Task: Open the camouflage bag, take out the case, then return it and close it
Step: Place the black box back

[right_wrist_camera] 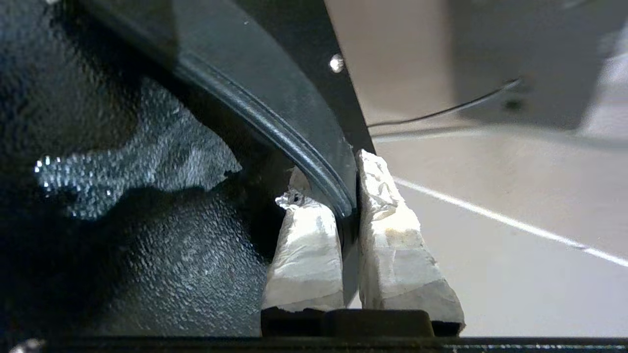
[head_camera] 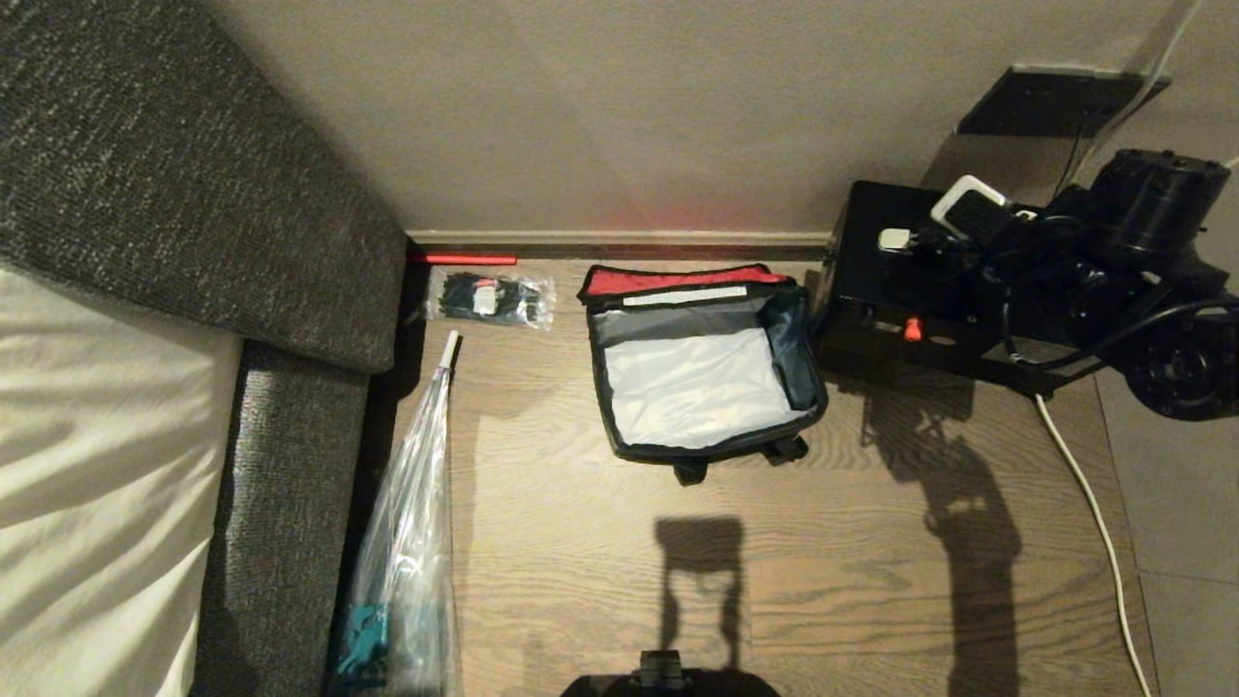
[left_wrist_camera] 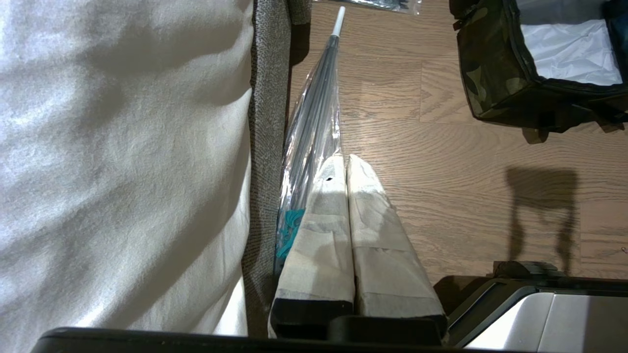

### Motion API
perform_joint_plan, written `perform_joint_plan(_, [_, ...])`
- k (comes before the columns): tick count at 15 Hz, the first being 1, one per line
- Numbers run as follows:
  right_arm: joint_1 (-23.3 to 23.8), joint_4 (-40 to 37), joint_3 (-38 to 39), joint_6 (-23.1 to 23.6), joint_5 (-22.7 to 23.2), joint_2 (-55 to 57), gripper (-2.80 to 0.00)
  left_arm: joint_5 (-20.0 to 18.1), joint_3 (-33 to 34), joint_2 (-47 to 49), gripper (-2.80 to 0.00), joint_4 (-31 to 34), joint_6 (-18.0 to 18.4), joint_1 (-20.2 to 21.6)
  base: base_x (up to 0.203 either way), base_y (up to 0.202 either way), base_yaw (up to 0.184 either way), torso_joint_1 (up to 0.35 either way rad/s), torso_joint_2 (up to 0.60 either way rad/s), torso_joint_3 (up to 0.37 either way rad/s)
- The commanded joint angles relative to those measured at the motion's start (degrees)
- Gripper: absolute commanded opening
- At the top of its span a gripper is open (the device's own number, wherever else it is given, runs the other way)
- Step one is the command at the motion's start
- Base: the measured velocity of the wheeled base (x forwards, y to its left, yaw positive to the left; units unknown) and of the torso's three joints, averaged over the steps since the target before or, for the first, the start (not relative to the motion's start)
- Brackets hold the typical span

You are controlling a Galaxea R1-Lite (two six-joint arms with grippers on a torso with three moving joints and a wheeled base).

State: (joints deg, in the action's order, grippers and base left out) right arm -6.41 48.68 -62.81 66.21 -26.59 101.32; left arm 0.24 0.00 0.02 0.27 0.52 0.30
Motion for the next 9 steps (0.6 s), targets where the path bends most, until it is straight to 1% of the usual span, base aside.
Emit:
perform_joint_plan(1, [-0.3,-2.3,-1.5,0.2,0.0,-2.6,-2.80,0.0,0.2,-0.1,-2.80,0.0,0.0,0.0,0.000,0.000,0.000,0.000,0.00,0.000])
perform_joint_plan(5, [-1.8,-3.4,-1.6,0.2,0.0,-4.1,-2.80,0.0,0.2,-0.1,-2.80,0.0,0.0,0.0,0.000,0.000,0.000,0.000,0.00,0.000])
perform_joint_plan(9, [-2.6,-7.3,-1.8,0.0,0.1,-6.7,-2.80,0.0,0.1,-0.1,-2.80,0.0,0.0,0.0,0.000,0.000,0.000,0.000,0.00,0.000])
